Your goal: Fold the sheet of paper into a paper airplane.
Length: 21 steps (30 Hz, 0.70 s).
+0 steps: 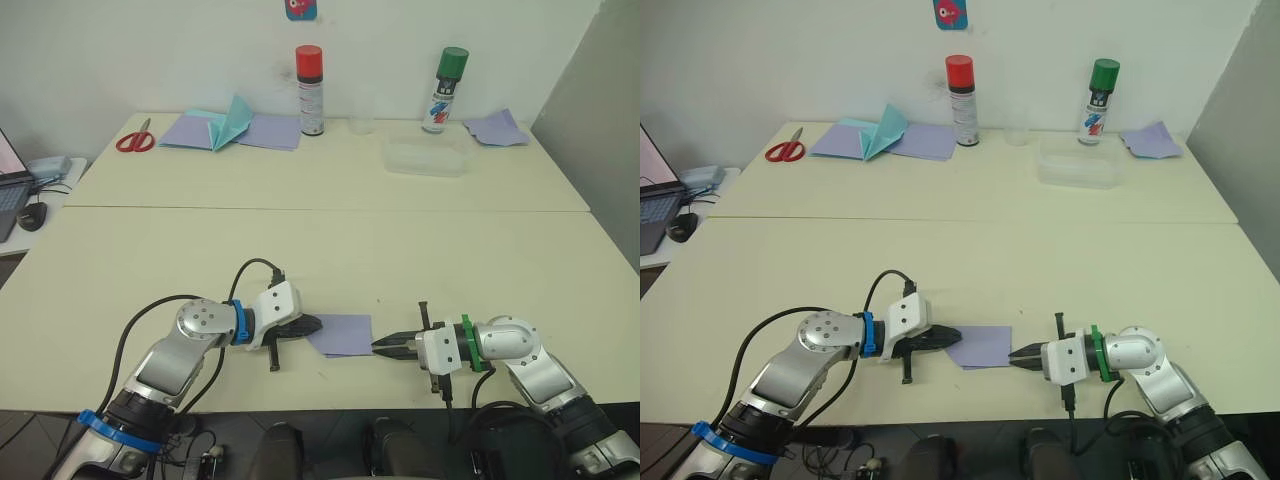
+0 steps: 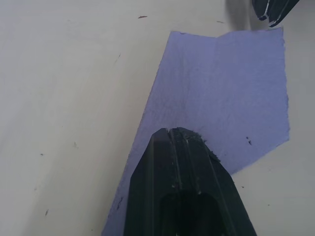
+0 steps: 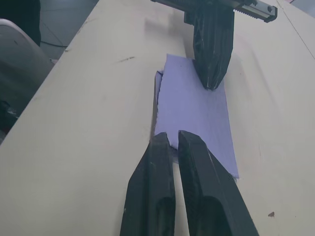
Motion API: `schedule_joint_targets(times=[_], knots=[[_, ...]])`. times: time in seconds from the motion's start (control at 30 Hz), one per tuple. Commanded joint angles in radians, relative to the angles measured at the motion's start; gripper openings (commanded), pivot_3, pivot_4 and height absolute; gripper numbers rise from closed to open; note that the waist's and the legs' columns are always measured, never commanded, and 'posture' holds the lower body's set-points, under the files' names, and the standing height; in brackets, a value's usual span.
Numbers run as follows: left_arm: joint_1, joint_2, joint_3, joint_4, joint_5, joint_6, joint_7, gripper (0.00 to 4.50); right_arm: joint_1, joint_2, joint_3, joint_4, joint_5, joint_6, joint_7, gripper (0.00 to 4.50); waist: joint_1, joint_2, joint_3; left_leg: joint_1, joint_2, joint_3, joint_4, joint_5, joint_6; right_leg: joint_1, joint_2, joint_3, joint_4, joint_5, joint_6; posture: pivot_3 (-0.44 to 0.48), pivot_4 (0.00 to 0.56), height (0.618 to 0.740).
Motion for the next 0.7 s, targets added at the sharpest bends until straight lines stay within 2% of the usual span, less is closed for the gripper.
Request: schedule_joint_targets(times=[0.03, 0.33, 0.47, 0.57, 0.67, 0.7], knots=[[0.015, 0.013, -0.023, 0.034, 0.035, 0.020, 0.002, 0.00, -0.022, 0.001, 0.008, 0.013, -0.006, -0.058, -0.004, 0.34, 0.000, 0.000, 0.000, 0.000, 0.000, 0.000, 0.000, 0.000, 0.000, 0.000, 0.000, 0.000, 0.000, 0.000, 0.000, 0.000, 0.150, 0.740], [0.015, 0.009, -0.022, 0.043, 0.041, 0.007, 0.014, 0.00, -0.022, -0.013, 0.009, 0.096, -0.012, -0.176, -0.017, 0.34, 0.000, 0.000, 0.000, 0.004, 0.000, 0.000, 0.000, 0.000, 0.000, 0.004, 0.000, 0.001, 0.000, 0.000, 0.000, 0.000, 0.150, 0.740], [0.014, 0.012, -0.024, 0.044, 0.040, 0.006, 0.011, 0.00, -0.025, 0.004, 0.007, 0.103, -0.002, -0.172, -0.030, 0.34, 0.000, 0.000, 0.000, 0.009, 0.001, 0.000, -0.001, 0.000, 0.000, 0.009, -0.002, 0.001, 0.000, -0.004, -0.007, 0.000, 0.150, 0.740], [0.010, 0.013, -0.024, 0.047, 0.040, 0.007, 0.009, 0.00, -0.029, 0.009, 0.003, 0.105, 0.004, -0.166, -0.036, 0.94, 0.000, 0.000, 0.000, 0.011, 0.001, -0.001, -0.001, 0.000, 0.000, 0.012, -0.002, 0.001, 0.000, -0.005, -0.008, 0.000, 0.150, 0.740], [0.010, 0.015, -0.023, 0.049, 0.041, 0.005, 0.008, 0.00, -0.032, 0.005, 0.011, 0.114, -0.013, -0.182, -0.035, 1.98, 0.000, 0.000, 0.000, 0.011, 0.002, -0.002, -0.001, 0.000, 0.000, 0.013, -0.002, 0.001, 0.000, -0.005, -0.008, 0.000, 0.150, 0.740], [0.010, 0.016, -0.023, 0.049, 0.041, 0.004, 0.008, 0.00, -0.033, 0.005, 0.013, 0.117, -0.015, -0.185, -0.034, 1.98, 0.000, 0.000, 0.000, 0.011, 0.001, -0.002, -0.001, 0.000, 0.000, 0.013, -0.002, 0.001, 0.000, -0.005, -0.008, 0.000, 0.150, 0.740]])
